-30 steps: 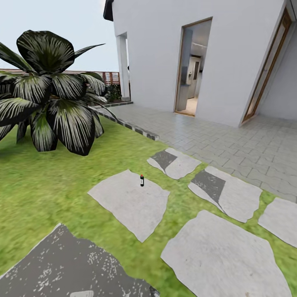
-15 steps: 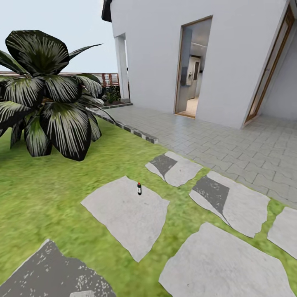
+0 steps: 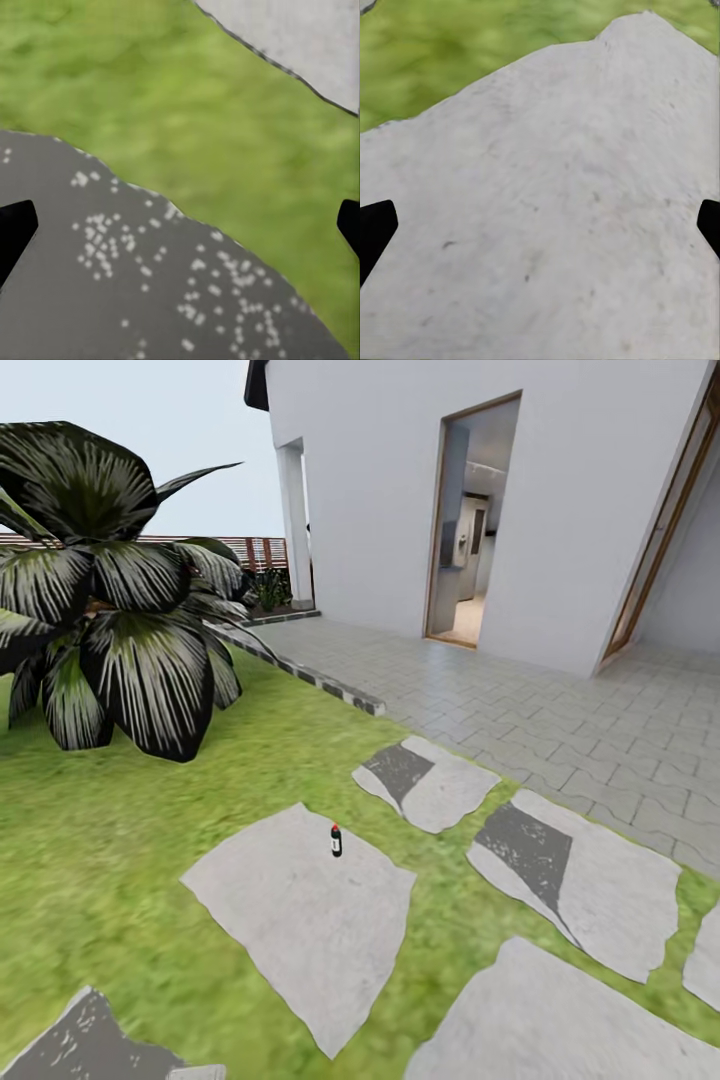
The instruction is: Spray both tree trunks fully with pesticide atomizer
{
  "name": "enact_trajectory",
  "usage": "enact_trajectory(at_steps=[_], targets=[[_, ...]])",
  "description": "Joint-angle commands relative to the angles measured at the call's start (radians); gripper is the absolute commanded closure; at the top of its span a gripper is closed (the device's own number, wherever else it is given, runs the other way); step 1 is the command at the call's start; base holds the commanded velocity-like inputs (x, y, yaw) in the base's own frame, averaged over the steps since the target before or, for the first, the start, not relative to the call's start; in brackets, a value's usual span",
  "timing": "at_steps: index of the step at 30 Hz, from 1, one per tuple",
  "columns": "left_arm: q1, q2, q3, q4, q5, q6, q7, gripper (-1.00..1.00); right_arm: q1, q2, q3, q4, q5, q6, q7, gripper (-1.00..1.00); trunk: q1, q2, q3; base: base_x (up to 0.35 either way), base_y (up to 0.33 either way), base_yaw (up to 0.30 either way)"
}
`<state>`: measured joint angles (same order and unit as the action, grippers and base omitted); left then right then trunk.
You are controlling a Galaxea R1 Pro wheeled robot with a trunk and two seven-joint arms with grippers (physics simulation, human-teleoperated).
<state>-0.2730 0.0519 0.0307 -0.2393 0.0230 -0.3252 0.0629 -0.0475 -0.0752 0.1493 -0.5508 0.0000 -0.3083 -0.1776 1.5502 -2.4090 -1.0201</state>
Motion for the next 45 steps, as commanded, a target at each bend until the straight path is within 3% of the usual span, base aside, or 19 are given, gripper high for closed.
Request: enact_trajectory(at_steps=[1, 12, 22, 45], targets=[[0.000, 0.000, 0.000, 0.000, 0.000, 0.000, 0.000, -1.00, 0.000, 0.000, 0.000, 0.000, 0.000, 0.000, 0.000, -1.00, 0.000, 0.000, 0.000, 0.336, 0.000, 0.000], [0.000, 0.000, 0.000, 0.000, 0.000, 0.000, 0.000, -1.00, 0.000, 0.000, -0.001, -0.001, 0.000, 0.000, 0.000, -1.00, 0.000, 0.000, 0.000, 0.331, 0.042, -0.003], [0.000, 0.000, 0.000, 0.000, 0.000, 0.000, 0.000, -1.00, 0.000, 0.000, -0.001, -0.001, 0.000, 0.000, 0.001, -1.00, 0.000, 0.000, 0.008, 0.236, 0.225, -0.181], [0.000, 0.002, 0.000, 0.000, 0.000, -0.002, 0.000, -1.00, 0.000, 0.000, -0.001, 0.000, 0.000, 0.001, 0.001, -1.00, 0.000, 0.000, 0.029, 0.060, 0.300, -0.217]])
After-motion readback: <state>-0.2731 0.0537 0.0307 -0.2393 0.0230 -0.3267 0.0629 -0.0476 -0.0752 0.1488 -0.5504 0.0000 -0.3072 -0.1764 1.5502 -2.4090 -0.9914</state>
